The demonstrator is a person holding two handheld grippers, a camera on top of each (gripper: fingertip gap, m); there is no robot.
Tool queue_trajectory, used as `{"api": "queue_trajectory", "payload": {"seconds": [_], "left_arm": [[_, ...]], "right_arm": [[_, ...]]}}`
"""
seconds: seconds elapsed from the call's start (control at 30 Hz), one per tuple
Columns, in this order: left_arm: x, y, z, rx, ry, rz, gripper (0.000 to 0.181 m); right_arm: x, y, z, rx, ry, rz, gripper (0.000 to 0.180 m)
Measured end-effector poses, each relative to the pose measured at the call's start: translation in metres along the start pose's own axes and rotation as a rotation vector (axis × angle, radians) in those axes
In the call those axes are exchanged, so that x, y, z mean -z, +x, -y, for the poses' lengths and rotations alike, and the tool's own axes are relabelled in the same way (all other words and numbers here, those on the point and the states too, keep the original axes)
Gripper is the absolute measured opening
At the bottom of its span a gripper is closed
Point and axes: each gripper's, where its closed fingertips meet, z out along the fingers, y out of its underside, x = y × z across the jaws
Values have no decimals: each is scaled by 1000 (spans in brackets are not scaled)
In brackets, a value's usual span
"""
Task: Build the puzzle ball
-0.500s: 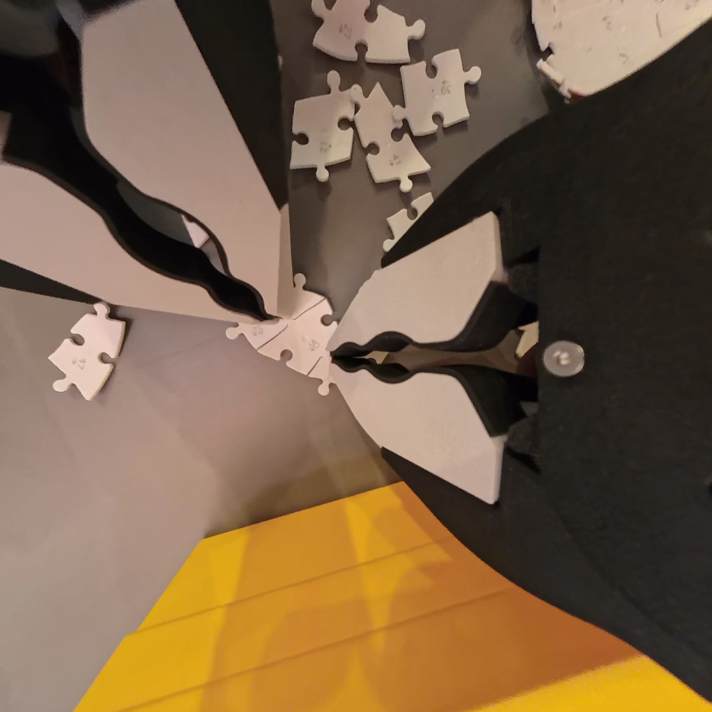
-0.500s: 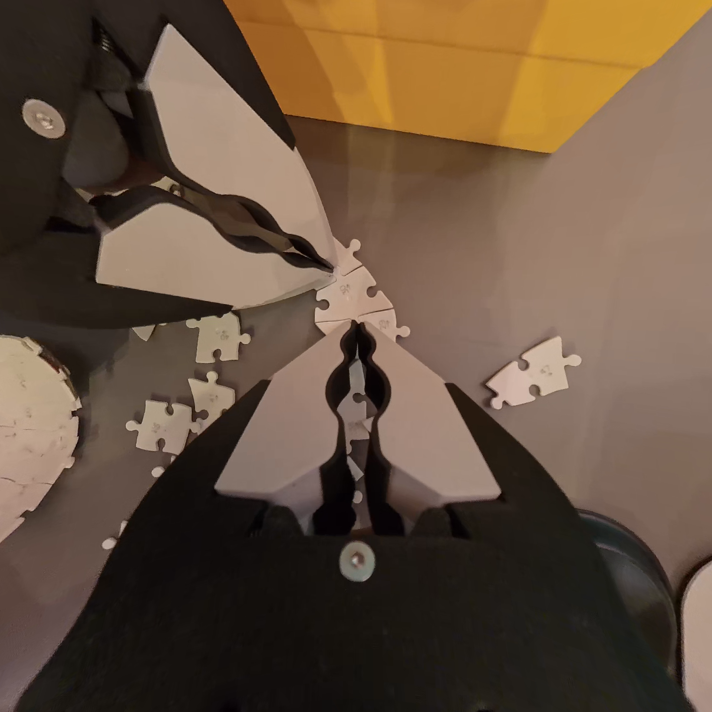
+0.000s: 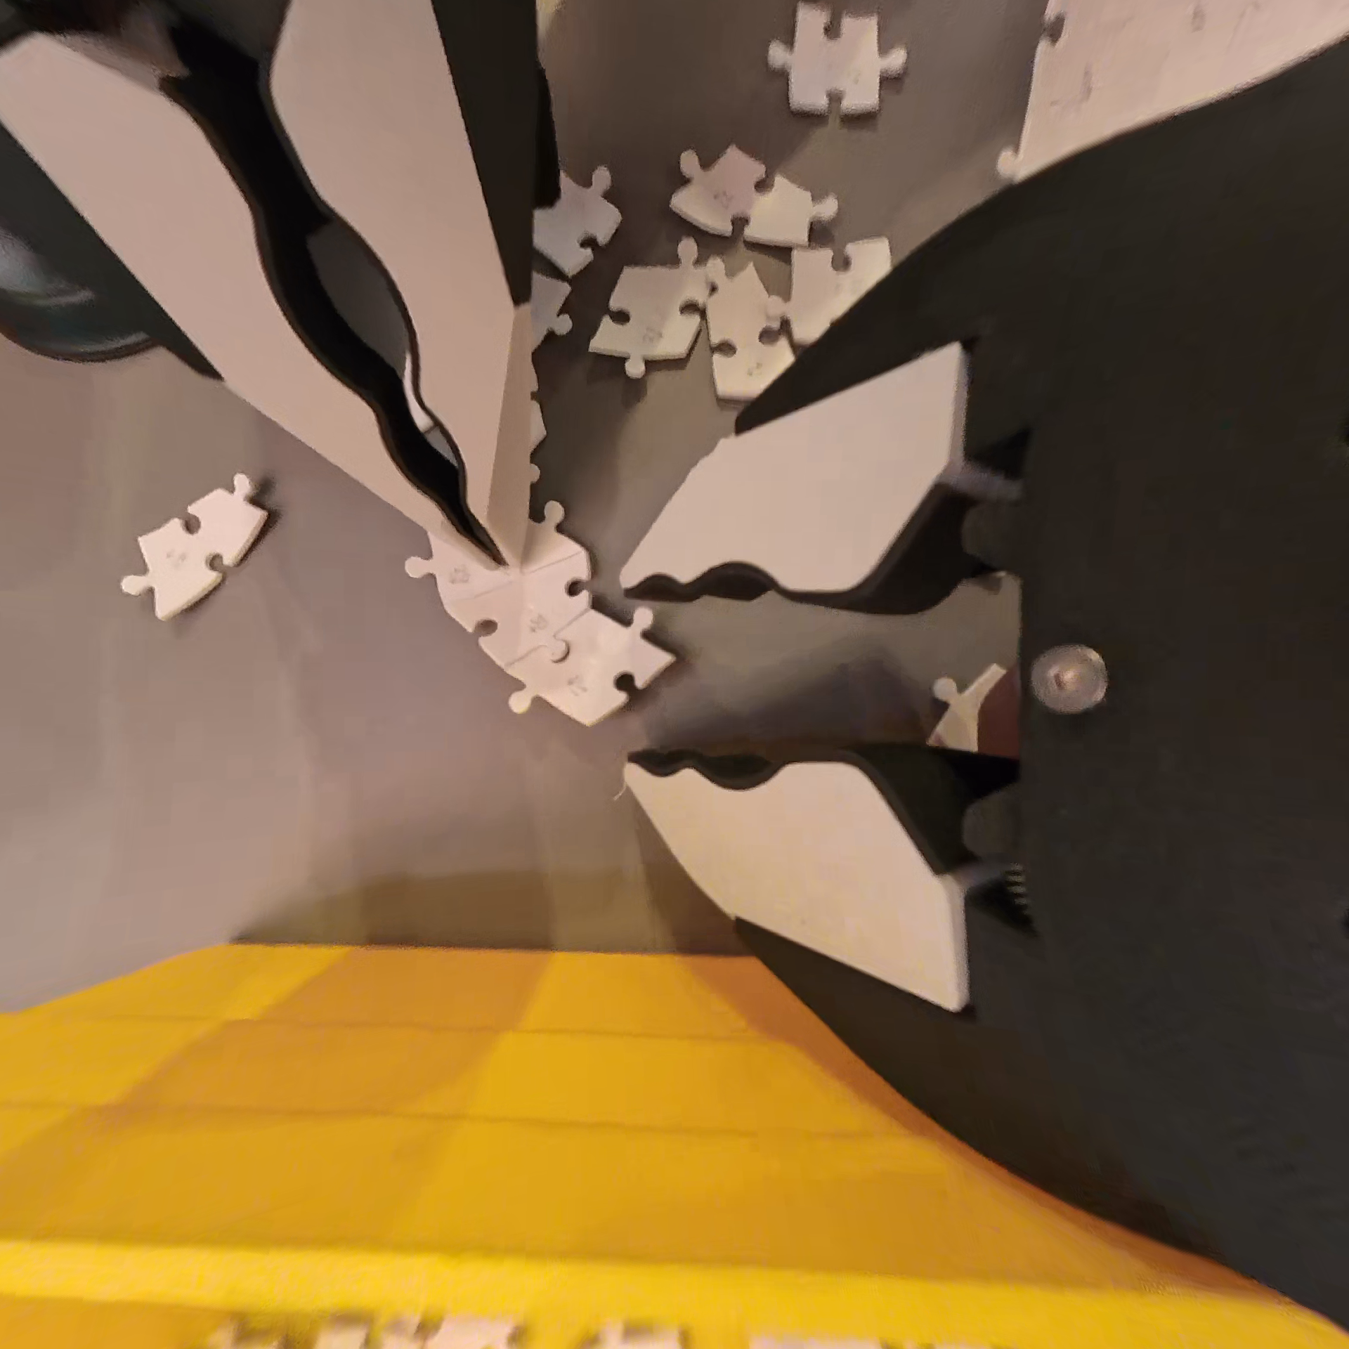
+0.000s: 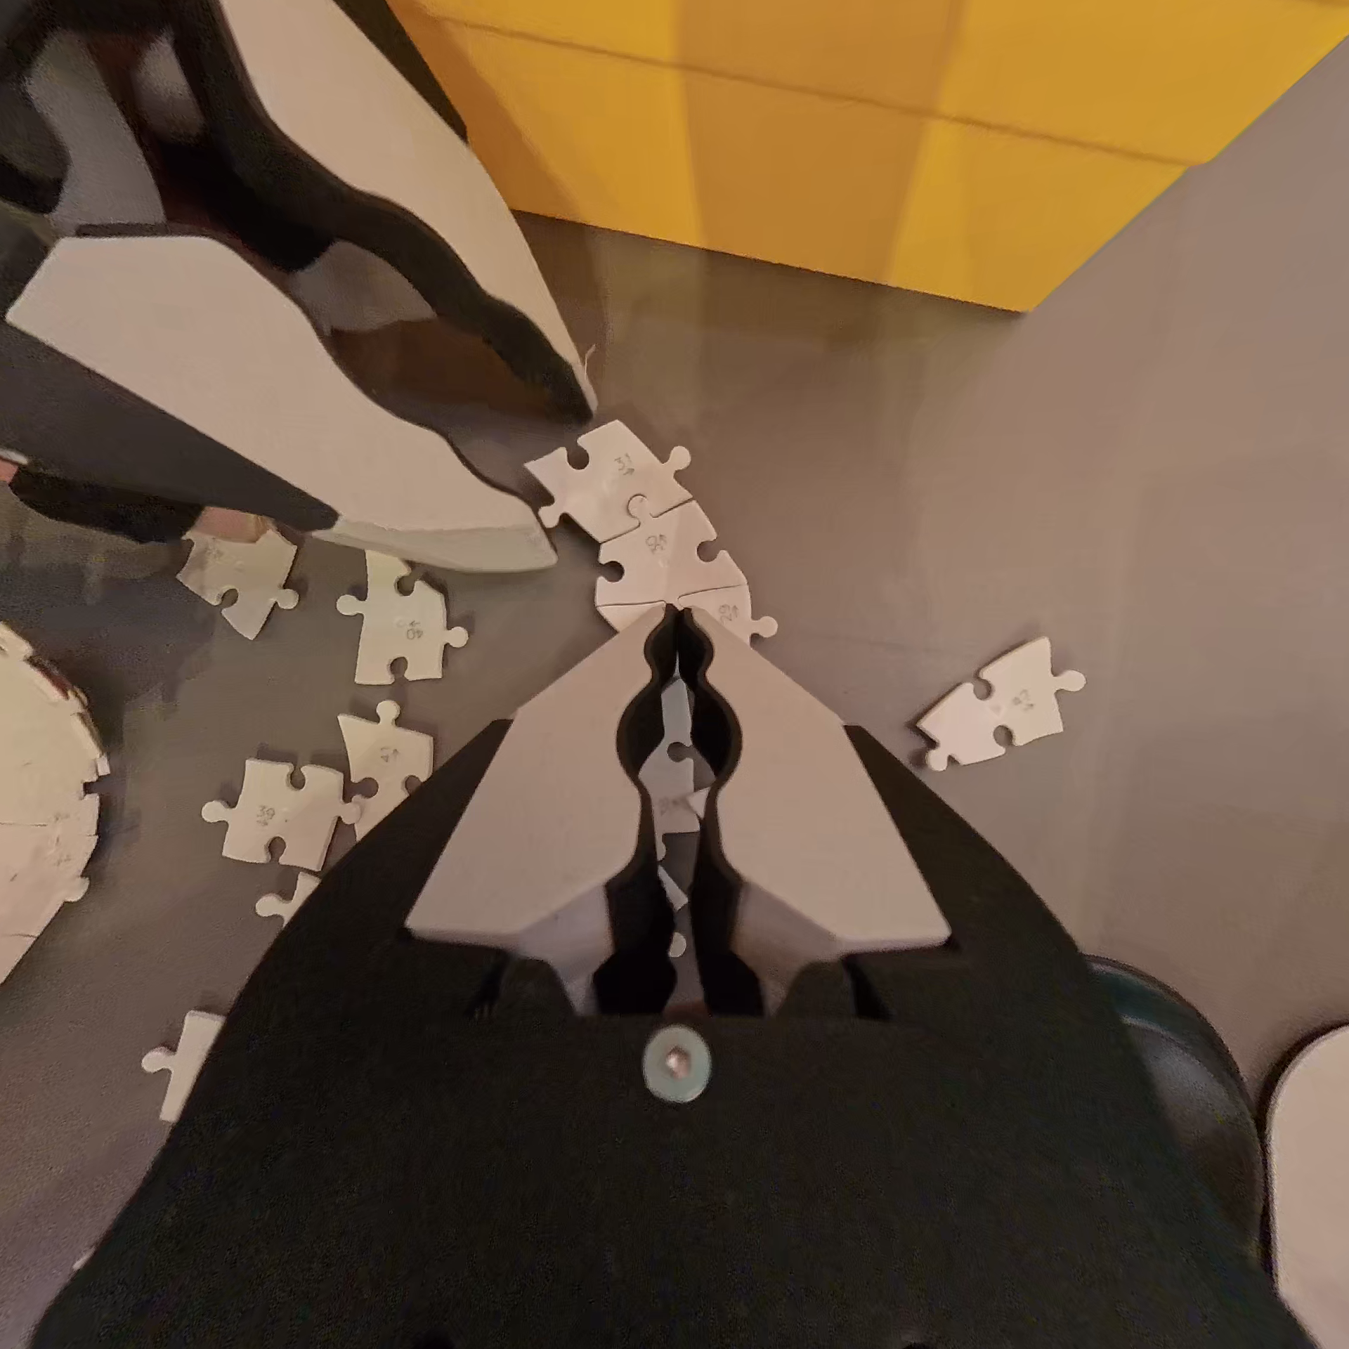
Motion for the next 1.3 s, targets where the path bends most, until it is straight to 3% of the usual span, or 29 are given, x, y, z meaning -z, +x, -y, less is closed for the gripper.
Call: {"api": "queue_trajectory", "payload": {"seconds": [0.17, 0.37, 0.6, 0.97, 1.3], "left_arm": [[-5, 9, 6, 170, 27, -147, 33], [0, 8, 14, 228, 62, -202, 10], [-10, 8, 9, 235, 52, -182, 8], [-8, 9, 12, 412, 44, -379, 2], [-10, 12, 14, 445, 10, -409, 3]], "right_arm": [[0, 0, 0, 15, 5, -14, 0], [0, 0, 0, 29, 1, -29, 0], [0, 0, 0, 13, 10, -31, 0], [0, 0, 1, 36, 15, -36, 0], [-1, -2, 12, 110, 74, -69, 0]]}}
